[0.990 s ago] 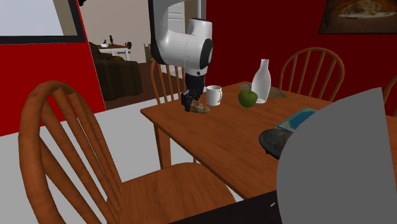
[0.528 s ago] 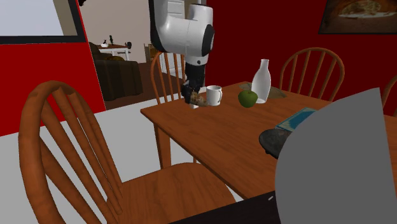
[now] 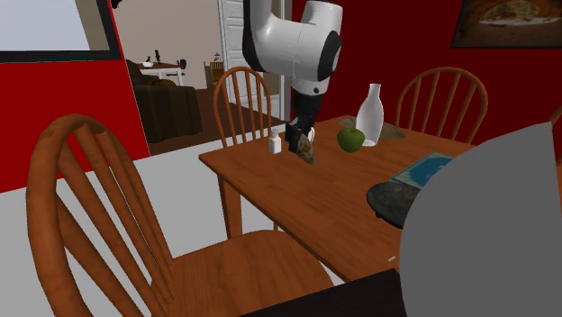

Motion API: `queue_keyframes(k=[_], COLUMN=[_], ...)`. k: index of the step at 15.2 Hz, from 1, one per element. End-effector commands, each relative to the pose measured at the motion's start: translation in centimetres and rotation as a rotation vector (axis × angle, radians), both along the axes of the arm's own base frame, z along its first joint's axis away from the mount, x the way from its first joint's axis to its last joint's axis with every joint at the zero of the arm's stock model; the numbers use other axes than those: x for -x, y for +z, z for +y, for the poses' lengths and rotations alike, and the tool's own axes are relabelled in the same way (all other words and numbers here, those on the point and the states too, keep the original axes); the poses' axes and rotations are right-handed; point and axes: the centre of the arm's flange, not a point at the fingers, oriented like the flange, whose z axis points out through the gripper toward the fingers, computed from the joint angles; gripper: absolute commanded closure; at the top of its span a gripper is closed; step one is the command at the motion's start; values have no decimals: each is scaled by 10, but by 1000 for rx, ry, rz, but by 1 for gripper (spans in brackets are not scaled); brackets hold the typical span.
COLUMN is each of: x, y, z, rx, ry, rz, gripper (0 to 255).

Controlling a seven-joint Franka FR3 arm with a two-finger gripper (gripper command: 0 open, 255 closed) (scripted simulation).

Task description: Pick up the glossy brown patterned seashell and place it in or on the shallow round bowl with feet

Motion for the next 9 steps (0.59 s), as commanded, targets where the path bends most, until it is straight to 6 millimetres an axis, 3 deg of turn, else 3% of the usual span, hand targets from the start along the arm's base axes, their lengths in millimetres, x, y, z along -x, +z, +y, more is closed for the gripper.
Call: queue_keyframes(k=[1, 9], x=[21, 103], y=[2, 1], z=[-15, -82], rx=[0, 0], ry=[2, 2], rz=[0, 0], gripper=[255, 255])
